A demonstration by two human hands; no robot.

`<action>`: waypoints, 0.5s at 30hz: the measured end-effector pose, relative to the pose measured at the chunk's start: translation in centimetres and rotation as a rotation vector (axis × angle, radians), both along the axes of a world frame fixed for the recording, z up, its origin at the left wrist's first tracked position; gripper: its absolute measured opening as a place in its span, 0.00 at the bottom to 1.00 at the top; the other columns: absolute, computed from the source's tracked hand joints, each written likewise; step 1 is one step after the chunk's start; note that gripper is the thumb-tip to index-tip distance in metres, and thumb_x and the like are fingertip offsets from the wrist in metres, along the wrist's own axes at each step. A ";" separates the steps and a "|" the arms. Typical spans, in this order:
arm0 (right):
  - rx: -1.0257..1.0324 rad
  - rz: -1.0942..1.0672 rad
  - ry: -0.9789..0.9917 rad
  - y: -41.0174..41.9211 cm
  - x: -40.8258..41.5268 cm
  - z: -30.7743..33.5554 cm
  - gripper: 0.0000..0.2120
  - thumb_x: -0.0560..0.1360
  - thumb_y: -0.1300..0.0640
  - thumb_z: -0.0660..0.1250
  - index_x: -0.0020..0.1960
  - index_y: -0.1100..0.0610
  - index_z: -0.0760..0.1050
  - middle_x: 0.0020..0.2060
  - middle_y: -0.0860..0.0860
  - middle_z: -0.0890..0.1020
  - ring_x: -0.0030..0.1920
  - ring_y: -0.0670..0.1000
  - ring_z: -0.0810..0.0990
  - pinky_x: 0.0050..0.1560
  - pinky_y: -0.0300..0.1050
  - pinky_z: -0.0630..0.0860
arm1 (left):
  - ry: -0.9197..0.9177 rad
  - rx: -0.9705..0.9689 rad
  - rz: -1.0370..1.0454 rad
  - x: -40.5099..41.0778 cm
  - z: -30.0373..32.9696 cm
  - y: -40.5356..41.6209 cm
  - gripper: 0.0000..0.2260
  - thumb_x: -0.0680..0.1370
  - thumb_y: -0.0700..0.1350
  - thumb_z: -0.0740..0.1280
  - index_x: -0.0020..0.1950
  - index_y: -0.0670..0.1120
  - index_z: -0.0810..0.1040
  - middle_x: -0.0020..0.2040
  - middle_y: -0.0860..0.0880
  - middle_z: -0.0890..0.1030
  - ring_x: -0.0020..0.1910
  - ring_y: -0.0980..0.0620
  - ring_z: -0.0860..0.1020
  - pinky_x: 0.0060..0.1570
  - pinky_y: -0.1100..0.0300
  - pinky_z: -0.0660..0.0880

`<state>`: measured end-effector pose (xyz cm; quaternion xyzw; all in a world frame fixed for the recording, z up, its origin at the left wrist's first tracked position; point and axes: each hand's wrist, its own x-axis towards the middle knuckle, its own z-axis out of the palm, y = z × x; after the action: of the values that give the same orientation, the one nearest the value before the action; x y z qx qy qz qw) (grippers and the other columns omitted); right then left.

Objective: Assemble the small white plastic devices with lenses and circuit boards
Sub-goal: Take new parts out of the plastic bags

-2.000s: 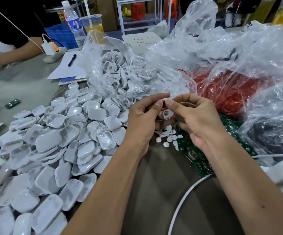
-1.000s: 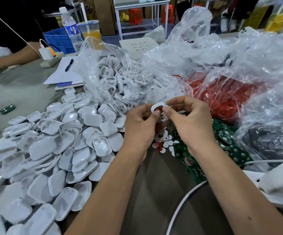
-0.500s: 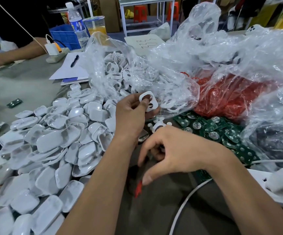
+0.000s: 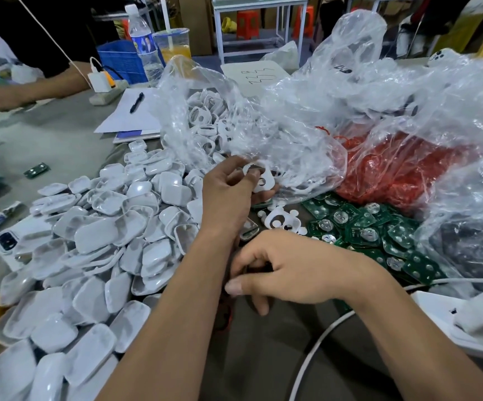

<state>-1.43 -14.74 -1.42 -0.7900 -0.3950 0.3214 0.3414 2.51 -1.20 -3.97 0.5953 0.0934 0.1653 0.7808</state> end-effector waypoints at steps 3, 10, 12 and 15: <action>-0.033 0.031 -0.073 0.2 -0.6 0.3 0.16 0.67 0.42 0.82 0.46 0.49 0.80 0.32 0.46 0.83 0.29 0.43 0.77 0.32 0.39 0.71 | 0.003 0.001 -0.016 0.1 -0.2 0.2 0.05 0.81 0.33 0.67 0.47 0.41 0.80 0.48 0.38 0.80 0.41 0.36 0.86 0.37 0.61 0.82; 0.007 0.071 -0.149 1.1 -1.0 -0.4 0.11 0.68 0.51 0.82 0.44 0.51 0.81 0.30 0.46 0.80 0.30 0.46 0.76 0.34 0.39 0.71 | -0.020 -0.049 0.010 0.1 -0.1 1.1 0.12 0.80 0.32 0.68 0.43 0.47 0.84 0.42 0.45 0.79 0.38 0.37 0.86 0.40 0.57 0.84; 0.042 0.070 -0.143 1.1 -1.1 -0.5 0.09 0.70 0.53 0.81 0.43 0.51 0.82 0.30 0.47 0.80 0.31 0.46 0.76 0.35 0.42 0.73 | -0.010 -0.059 0.025 0.2 -0.1 1.3 0.10 0.80 0.32 0.69 0.45 0.47 0.84 0.44 0.44 0.80 0.41 0.33 0.85 0.36 0.60 0.82; 0.098 0.068 -0.143 1.2 -1.3 -0.7 0.13 0.67 0.50 0.83 0.46 0.50 0.83 0.31 0.48 0.79 0.30 0.46 0.75 0.34 0.39 0.71 | 0.013 -0.056 0.034 0.1 0.2 1.6 0.07 0.80 0.33 0.69 0.52 0.44 0.82 0.46 0.43 0.83 0.47 0.28 0.84 0.33 0.62 0.79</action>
<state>-2.74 -13.56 -2.11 -0.7794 -0.4601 0.2558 0.3397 2.65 0.39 -3.81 0.5724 0.1133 0.1722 0.7936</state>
